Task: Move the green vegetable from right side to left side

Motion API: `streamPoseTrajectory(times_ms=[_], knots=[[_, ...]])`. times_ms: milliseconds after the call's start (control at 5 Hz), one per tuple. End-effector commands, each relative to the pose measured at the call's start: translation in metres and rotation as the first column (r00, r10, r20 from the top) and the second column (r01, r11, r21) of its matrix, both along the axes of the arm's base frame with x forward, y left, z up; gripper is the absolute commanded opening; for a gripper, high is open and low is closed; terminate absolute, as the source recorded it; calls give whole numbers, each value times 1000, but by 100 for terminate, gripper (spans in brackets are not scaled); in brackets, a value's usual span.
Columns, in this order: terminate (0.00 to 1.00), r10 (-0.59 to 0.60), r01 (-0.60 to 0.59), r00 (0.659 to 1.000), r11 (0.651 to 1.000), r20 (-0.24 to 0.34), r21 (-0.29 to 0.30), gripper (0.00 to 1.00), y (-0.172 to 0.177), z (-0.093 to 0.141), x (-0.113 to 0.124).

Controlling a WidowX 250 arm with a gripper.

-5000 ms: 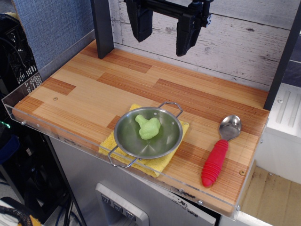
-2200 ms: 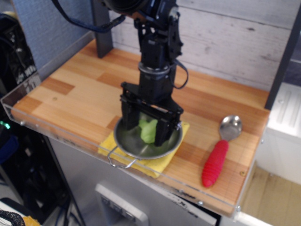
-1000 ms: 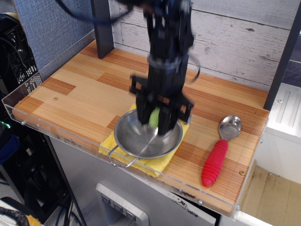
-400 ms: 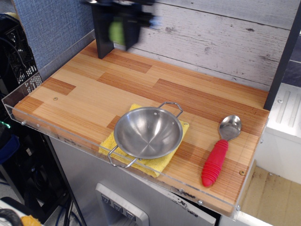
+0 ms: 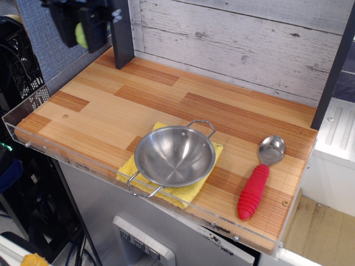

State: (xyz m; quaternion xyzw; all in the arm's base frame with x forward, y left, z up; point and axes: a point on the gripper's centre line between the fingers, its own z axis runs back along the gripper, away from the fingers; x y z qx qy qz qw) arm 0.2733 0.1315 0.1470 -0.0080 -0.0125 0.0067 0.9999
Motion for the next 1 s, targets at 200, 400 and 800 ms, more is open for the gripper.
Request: streamPoseTrajectory(times_ms=[200, 400, 800], knots=[[0, 2, -2, 1000, 988, 4, 155, 0, 23, -30, 50], [0, 10, -1, 999, 984, -51, 177, 0, 30, -58, 57], [0, 69, -46, 988, 986, -141, 157, 0, 50, -90, 39]])
